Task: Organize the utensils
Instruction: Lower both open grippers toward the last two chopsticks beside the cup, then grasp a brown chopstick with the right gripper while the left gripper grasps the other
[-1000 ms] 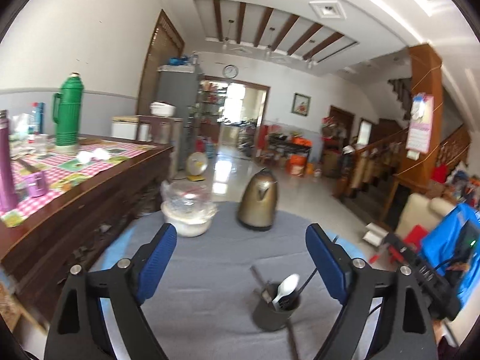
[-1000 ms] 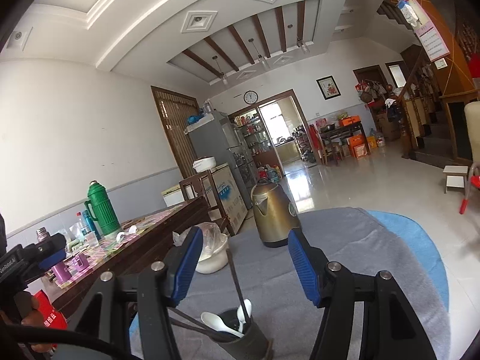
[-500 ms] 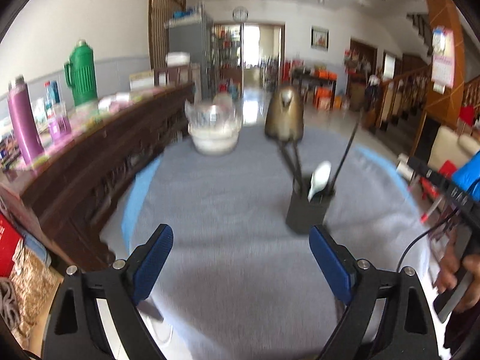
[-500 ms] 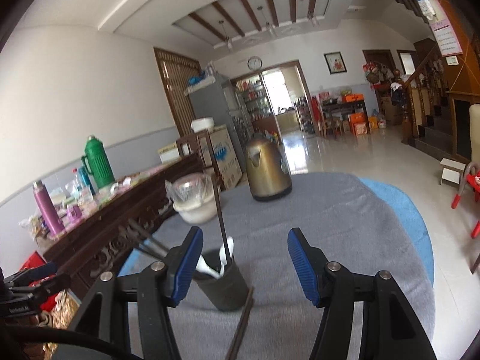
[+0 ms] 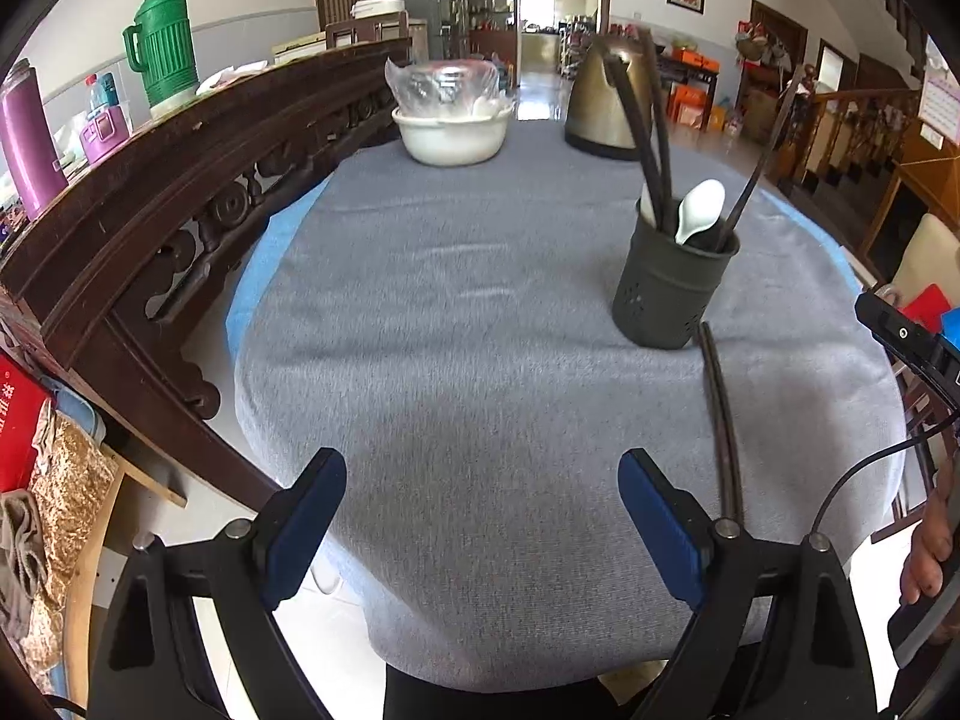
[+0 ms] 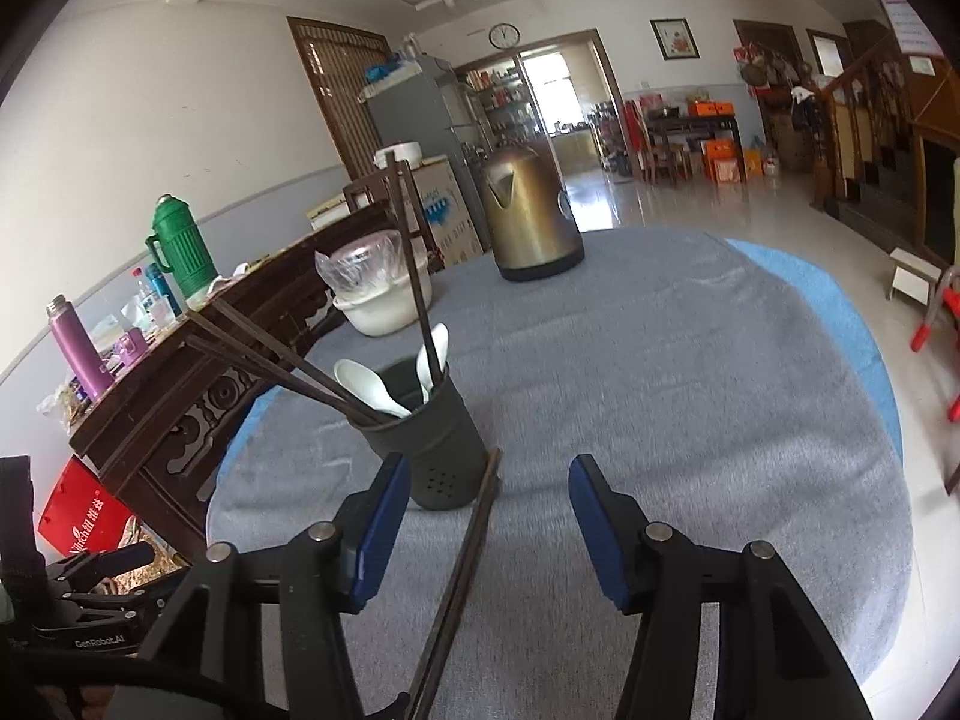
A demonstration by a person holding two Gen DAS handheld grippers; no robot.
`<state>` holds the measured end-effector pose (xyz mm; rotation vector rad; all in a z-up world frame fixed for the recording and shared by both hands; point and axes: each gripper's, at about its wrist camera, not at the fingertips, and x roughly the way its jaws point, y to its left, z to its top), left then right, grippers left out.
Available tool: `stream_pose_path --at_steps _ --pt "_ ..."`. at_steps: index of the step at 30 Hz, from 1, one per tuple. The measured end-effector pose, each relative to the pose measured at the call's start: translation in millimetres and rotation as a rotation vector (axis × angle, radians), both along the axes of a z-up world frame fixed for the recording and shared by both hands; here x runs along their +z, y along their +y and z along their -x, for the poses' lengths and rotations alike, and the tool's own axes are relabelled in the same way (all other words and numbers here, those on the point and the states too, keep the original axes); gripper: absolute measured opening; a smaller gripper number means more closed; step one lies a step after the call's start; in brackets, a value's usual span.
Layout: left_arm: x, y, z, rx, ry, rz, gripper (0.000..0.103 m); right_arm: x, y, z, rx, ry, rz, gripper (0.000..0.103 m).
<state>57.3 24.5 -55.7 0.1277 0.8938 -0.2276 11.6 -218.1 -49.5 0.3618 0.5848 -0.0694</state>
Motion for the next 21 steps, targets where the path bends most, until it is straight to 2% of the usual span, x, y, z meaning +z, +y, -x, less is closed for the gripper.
stream_pose_path --at_steps 5,13,21 --pt "-5 -6 -9 0.010 0.017 -0.014 0.092 -14 -5 -10 0.001 0.071 -0.026 0.040" --pt "-8 -25 -15 -0.021 0.021 -0.015 0.092 -32 2 -24 0.057 0.159 -0.046 0.039" --pt "-26 -32 -19 -0.047 0.072 -0.001 0.092 -56 15 -47 0.091 0.276 -0.049 0.039"
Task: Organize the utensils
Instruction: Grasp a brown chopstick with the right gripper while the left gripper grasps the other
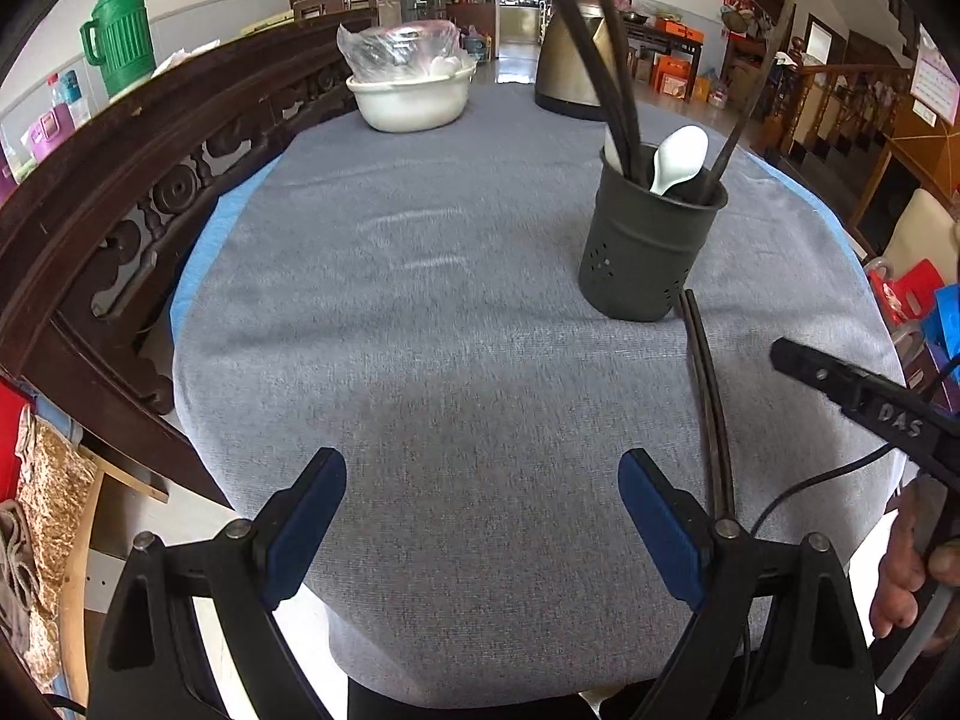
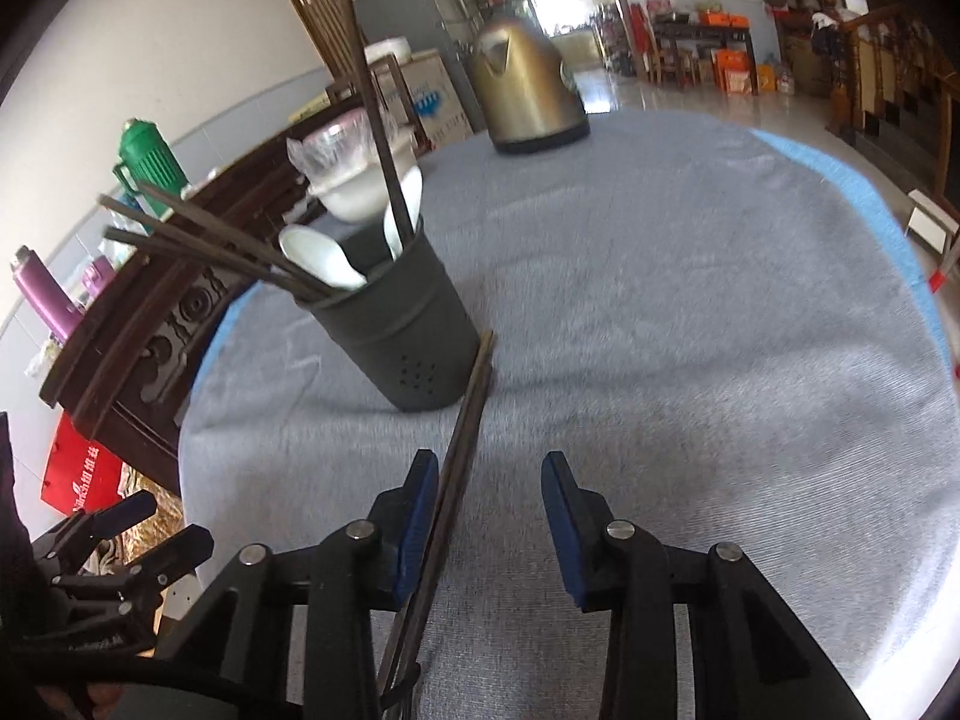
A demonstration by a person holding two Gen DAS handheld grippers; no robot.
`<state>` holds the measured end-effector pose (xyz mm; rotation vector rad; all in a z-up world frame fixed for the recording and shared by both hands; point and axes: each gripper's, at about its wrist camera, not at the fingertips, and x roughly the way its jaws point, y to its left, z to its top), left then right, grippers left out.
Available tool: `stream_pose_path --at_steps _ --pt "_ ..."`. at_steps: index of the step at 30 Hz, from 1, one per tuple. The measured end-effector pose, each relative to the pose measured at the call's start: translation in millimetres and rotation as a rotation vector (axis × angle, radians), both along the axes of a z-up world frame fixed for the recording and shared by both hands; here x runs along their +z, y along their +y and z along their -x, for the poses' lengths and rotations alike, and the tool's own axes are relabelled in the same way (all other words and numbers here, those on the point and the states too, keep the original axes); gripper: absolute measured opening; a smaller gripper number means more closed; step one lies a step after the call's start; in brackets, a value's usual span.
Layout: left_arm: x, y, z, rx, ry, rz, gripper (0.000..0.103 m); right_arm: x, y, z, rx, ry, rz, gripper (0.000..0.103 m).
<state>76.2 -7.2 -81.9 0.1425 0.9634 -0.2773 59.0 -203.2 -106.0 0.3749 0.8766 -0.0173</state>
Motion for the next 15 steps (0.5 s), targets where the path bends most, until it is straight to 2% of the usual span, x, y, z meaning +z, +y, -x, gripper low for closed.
stream_pose_path --at_steps 8,15 --pt "-10 17 -9 0.041 0.034 0.041 0.092 -19 18 -18 0.035 0.091 0.045 0.039" --pt "-15 22 -10 0.048 0.047 0.058 0.092 -28 24 -24 0.033 0.129 0.103 0.039"
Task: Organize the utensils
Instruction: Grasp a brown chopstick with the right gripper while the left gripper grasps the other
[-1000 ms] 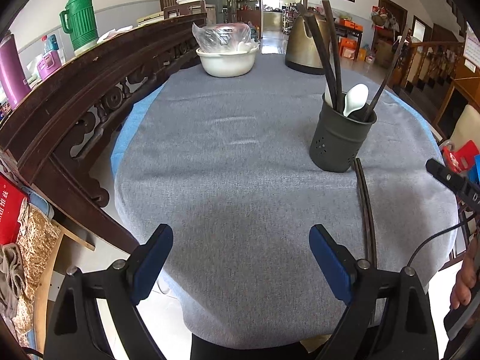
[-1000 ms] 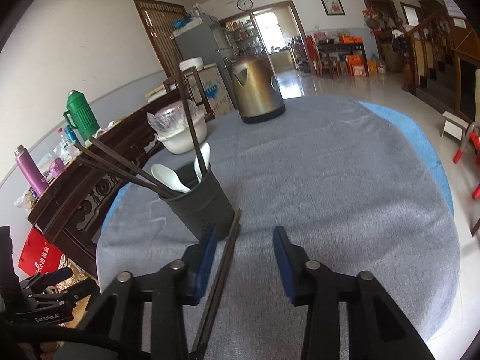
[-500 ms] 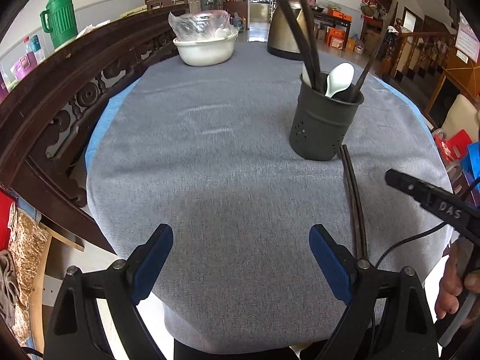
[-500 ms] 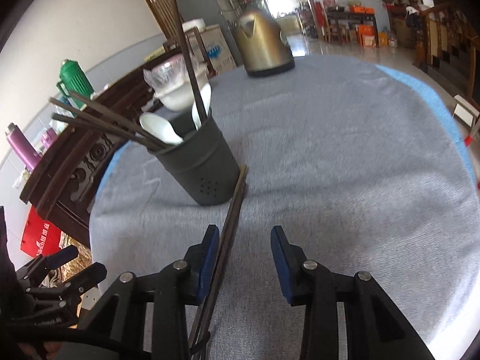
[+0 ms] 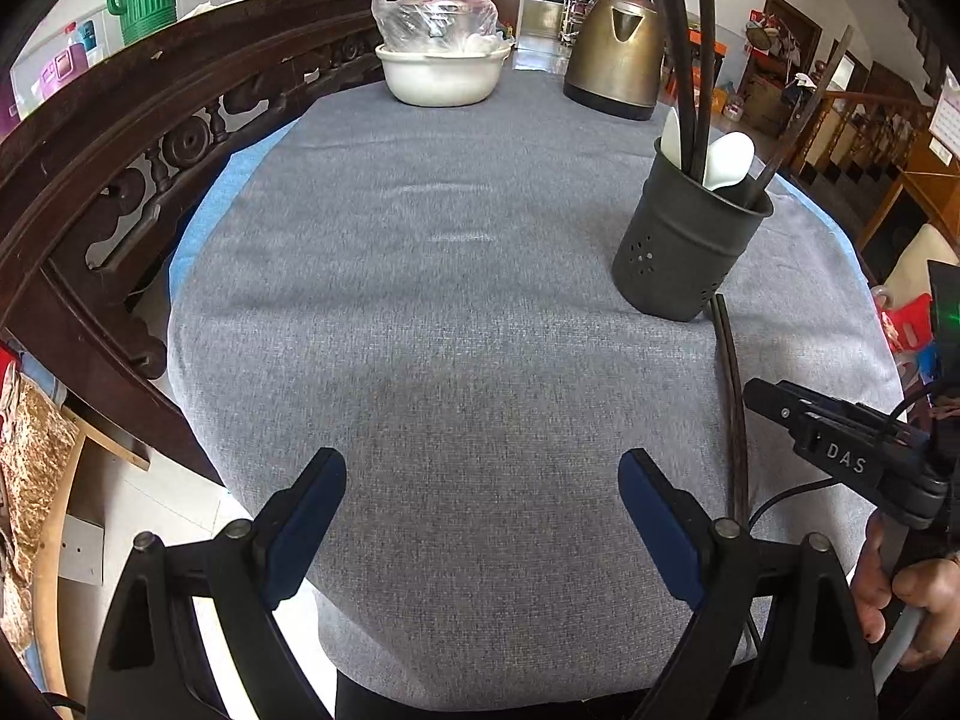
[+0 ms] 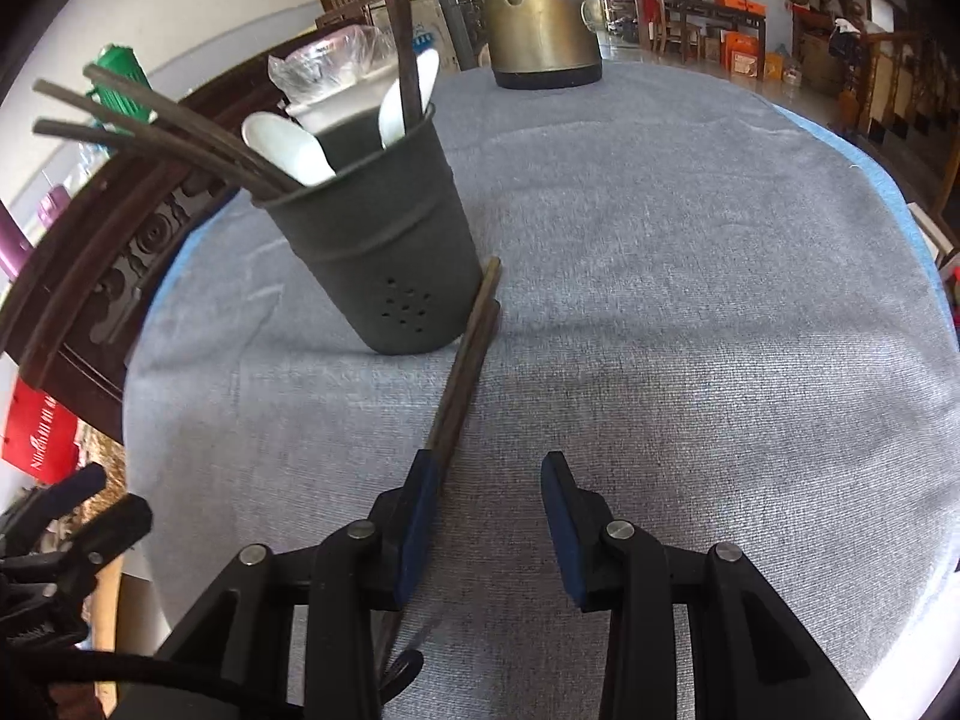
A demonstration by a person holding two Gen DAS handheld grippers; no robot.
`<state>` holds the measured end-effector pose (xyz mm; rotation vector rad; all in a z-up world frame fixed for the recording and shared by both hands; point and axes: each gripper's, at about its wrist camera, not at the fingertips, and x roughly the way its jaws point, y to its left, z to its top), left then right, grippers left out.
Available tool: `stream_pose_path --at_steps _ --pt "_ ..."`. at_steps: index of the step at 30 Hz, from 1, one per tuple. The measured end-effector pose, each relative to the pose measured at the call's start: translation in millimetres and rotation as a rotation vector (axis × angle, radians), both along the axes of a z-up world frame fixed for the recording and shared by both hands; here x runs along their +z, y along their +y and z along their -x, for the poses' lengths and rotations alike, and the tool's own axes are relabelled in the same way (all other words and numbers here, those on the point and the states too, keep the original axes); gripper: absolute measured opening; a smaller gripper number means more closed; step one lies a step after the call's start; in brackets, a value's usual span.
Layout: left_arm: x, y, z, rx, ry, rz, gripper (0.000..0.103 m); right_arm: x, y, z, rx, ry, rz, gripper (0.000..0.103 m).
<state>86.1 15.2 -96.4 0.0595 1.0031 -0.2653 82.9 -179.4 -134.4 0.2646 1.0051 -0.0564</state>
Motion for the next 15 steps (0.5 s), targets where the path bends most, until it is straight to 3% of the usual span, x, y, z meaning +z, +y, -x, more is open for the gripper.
stream_pose_path --at_steps 15 --pt "1.0 4.7 2.1 0.000 0.003 0.014 0.092 -1.0 3.2 -7.9 0.008 0.050 0.036 0.039"
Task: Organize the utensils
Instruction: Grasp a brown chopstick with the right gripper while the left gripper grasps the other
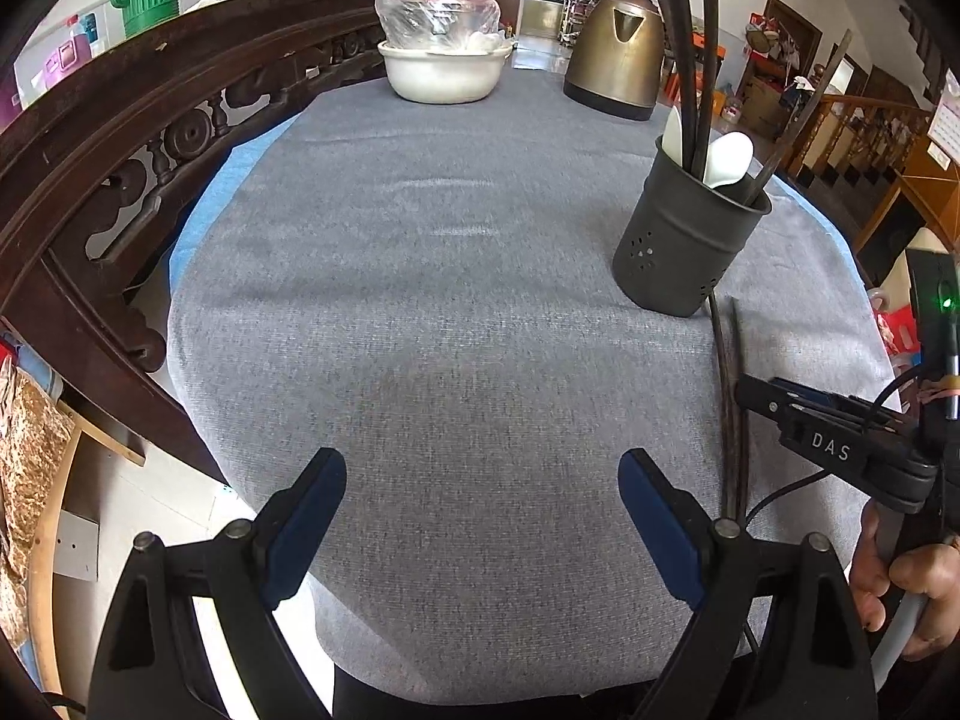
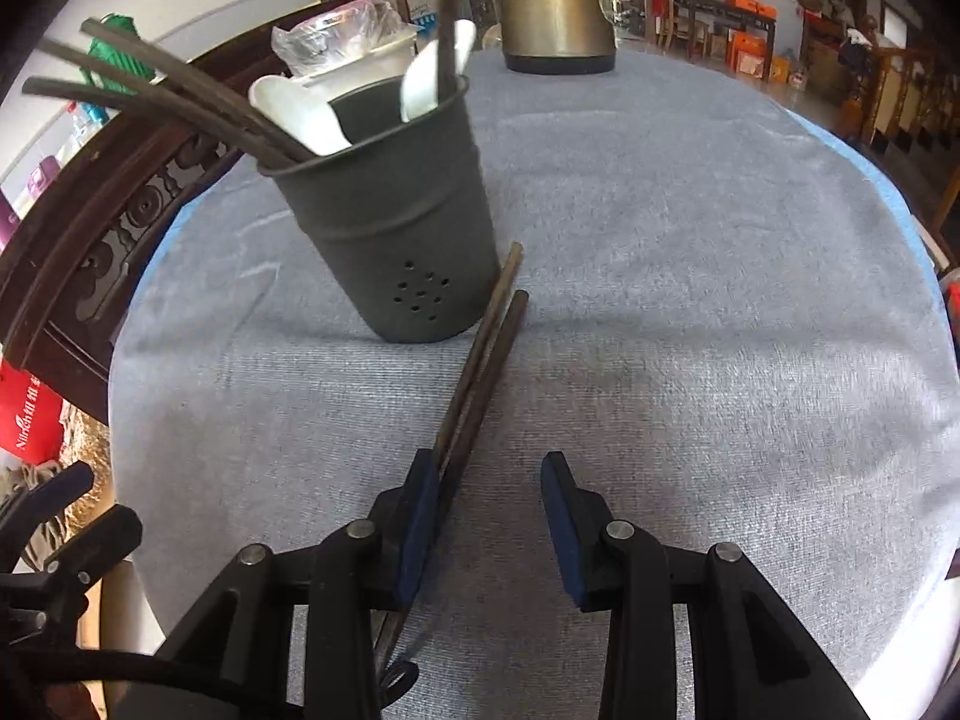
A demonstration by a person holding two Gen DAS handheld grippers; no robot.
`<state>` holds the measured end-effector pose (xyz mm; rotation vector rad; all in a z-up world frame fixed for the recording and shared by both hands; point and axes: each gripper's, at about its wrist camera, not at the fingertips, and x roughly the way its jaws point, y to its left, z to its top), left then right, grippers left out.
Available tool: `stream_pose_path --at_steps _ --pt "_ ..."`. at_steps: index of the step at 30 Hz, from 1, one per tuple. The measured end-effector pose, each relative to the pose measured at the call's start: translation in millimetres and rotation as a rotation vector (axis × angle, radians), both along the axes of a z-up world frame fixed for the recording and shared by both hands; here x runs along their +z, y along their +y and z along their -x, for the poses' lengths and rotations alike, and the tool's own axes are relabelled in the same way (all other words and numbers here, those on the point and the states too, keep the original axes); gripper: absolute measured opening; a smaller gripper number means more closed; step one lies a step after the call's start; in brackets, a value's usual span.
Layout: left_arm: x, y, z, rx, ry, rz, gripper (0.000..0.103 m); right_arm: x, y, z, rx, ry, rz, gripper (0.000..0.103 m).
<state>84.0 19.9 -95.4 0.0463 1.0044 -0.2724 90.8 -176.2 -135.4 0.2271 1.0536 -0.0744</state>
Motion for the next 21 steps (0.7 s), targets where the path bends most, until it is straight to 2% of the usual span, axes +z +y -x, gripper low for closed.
stream_pose_path --at_steps 4,9,12,13,14,18,21 --pt "1 -3 -1 -0.014 0.000 -0.001 0.092 -3 -16 8 -0.025 0.006 0.007 0.037" --pt "0 -22 0 -0.087 0.029 0.019 0.092 -3 -41 18 -0.075 0.010 0.010 0.037" --pt "-3 -40 -1 -0.157 0.065 0.064 0.092 -3 -57 21 -0.112 0.012 -0.038 0.036" --pt "-4 -44 -1 -0.171 0.071 0.070 0.092 -3 -63 21 -0.124 0.013 -0.067 0.032" --pt "-5 -51 -2 -0.193 0.080 0.079 0.090 -5 -71 17 -0.134 0.015 -0.089 0.030" --pt "-14 -76 -7 -0.268 0.121 0.089 0.064 -7 -92 12 -0.192 0.015 -0.165 0.028" --pt "-23 -94 -8 -0.320 0.156 0.089 0.050 -9 -100 1 -0.221 0.024 -0.213 0.028"
